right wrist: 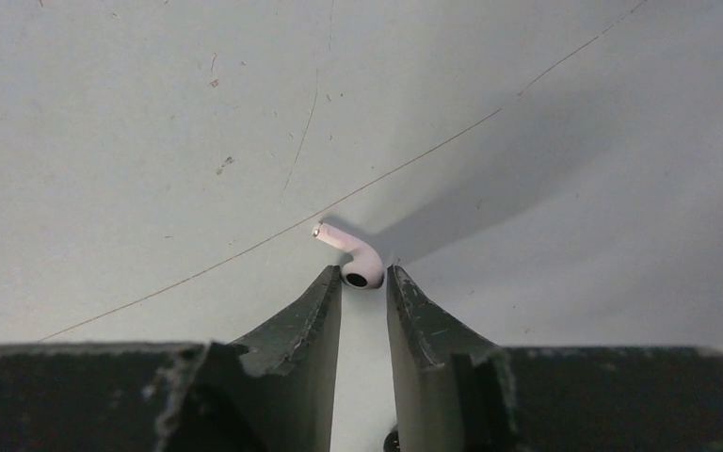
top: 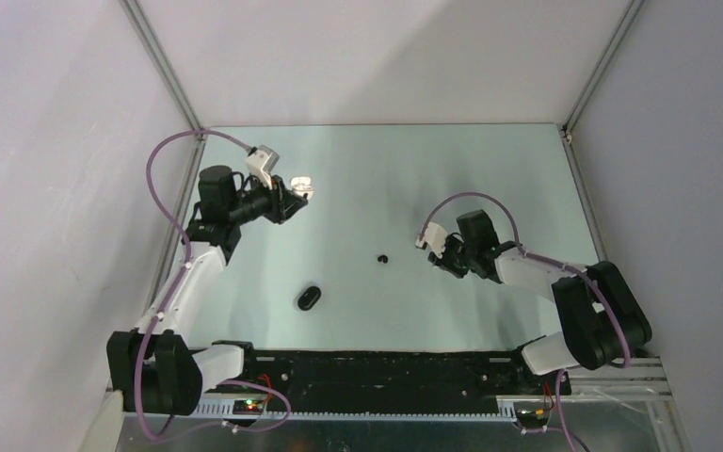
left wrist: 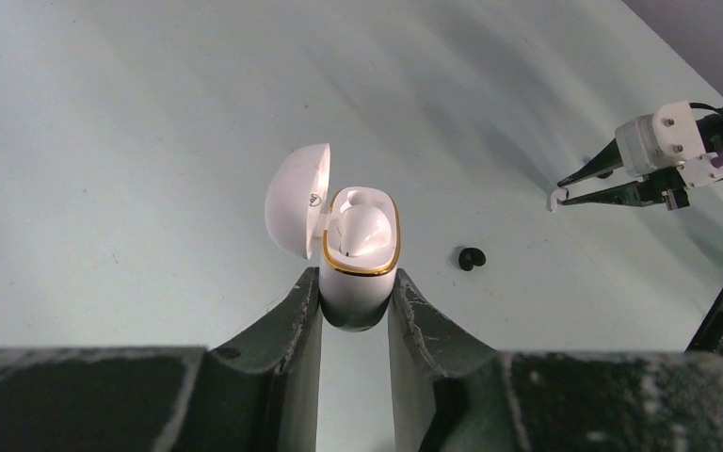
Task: Insert the wireless bluetooth earbuds into the charging case
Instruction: Pick up the earbud from the center of the board.
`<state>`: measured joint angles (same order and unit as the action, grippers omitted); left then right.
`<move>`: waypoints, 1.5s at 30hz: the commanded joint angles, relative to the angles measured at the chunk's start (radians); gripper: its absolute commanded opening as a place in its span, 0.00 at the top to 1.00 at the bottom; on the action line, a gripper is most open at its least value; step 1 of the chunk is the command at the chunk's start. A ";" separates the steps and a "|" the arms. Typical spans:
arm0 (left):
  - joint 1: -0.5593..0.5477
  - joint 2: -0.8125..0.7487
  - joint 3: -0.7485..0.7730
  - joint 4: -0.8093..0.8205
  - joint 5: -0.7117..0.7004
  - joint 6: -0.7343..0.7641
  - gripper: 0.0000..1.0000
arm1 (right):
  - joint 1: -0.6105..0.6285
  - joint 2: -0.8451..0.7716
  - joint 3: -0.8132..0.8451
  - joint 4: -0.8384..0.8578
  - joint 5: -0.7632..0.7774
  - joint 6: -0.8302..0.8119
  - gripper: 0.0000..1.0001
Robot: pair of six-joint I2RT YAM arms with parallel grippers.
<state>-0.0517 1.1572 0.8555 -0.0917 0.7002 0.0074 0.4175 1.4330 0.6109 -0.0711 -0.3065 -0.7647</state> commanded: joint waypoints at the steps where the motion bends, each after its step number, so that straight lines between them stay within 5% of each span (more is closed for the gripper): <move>1: 0.006 -0.030 -0.004 0.042 -0.003 -0.001 1.00 | 0.018 0.031 0.058 -0.111 -0.004 -0.084 0.73; 10: 0.006 -0.047 -0.028 0.071 -0.010 -0.032 1.00 | 0.083 0.091 0.096 -0.196 -0.010 -0.386 0.78; 19: 0.011 -0.074 -0.056 0.071 -0.014 -0.035 1.00 | 0.113 0.212 0.225 -0.189 -0.029 -0.490 0.77; 30: 0.019 -0.073 -0.061 0.070 -0.013 -0.037 1.00 | 0.085 0.240 0.294 -0.200 -0.041 -0.483 0.56; 35: 0.020 -0.067 -0.058 0.069 -0.012 -0.039 1.00 | 0.032 0.141 0.294 -0.291 -0.106 -0.344 0.48; 39: 0.020 -0.059 -0.051 0.069 -0.016 -0.042 1.00 | 0.016 0.076 0.294 -0.298 -0.092 -0.023 0.46; 45: 0.020 -0.050 -0.047 0.071 -0.020 -0.047 1.00 | 0.030 0.129 0.323 -0.325 0.004 0.306 0.56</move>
<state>-0.0422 1.1107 0.7994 -0.0616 0.6834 -0.0273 0.4404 1.5276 0.8986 -0.3485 -0.3531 -0.7307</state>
